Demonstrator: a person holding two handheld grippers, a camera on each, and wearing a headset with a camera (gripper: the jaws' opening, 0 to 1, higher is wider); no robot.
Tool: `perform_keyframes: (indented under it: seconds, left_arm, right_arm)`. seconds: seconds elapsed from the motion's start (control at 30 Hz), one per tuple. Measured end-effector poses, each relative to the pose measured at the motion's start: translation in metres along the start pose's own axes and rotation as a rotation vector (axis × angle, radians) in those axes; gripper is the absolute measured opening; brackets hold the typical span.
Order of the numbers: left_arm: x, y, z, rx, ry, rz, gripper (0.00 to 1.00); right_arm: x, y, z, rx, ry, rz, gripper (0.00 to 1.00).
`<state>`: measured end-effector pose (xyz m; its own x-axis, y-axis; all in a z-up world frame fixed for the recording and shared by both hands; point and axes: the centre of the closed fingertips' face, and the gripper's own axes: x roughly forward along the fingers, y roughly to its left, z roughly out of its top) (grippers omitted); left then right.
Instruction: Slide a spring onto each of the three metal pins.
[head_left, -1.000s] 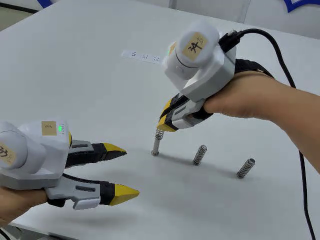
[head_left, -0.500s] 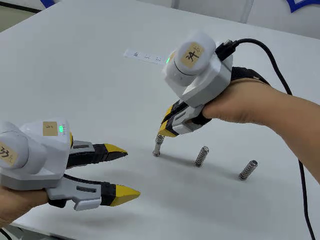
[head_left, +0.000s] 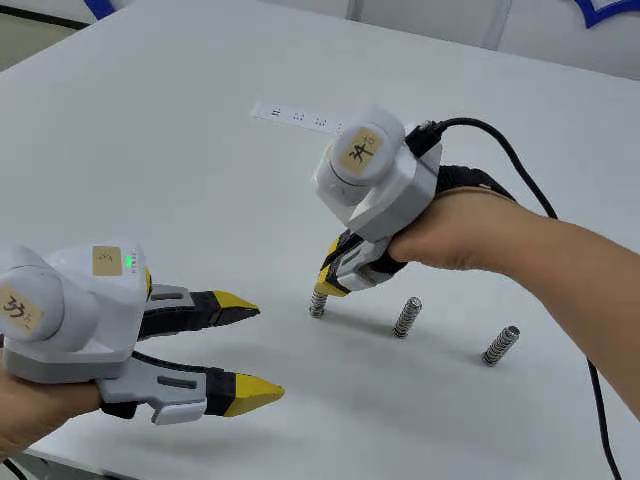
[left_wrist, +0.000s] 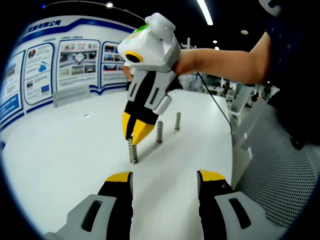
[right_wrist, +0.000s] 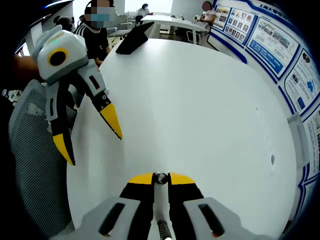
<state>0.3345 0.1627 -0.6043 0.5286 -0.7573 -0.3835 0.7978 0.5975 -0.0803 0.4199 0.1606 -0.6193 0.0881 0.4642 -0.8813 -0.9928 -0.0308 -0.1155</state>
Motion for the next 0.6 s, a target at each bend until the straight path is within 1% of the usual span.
perform_keyframes:
  seconds: [0.1, 0.13, 0.33, 0.5, 0.6]
  left_arm:
    - [-0.0001, -0.0004, -0.0003, 0.001, 0.001, 0.0, 0.53]
    - [-0.0001, -0.0002, 0.0001, 0.001, -0.001, 0.001, 0.53]
    - [0.0004, -0.0002, 0.0002, 0.002, -0.001, 0.002, 0.53]
    - [0.0011, -0.0008, 0.0009, 0.002, -0.005, 0.002, 0.53]
    - [0.0013, -0.0011, 0.001, 0.001, -0.006, 0.002, 0.53]
  right_arm:
    - [0.004, 0.0024, -0.0035, 0.005, 0.005, 0.004, 0.11]
    - [0.0038, 0.0026, 0.0004, 0.015, -0.018, 0.004, 0.11]
    - [0.0024, 0.0021, -0.0012, 0.01, -0.012, -0.002, 0.12]
    - [0.0007, 0.0018, -0.0033, 0.016, -0.021, -0.011, 0.16]
    - [-0.0043, 0.0011, -0.0032, 0.022, -0.036, -0.025, 0.18]
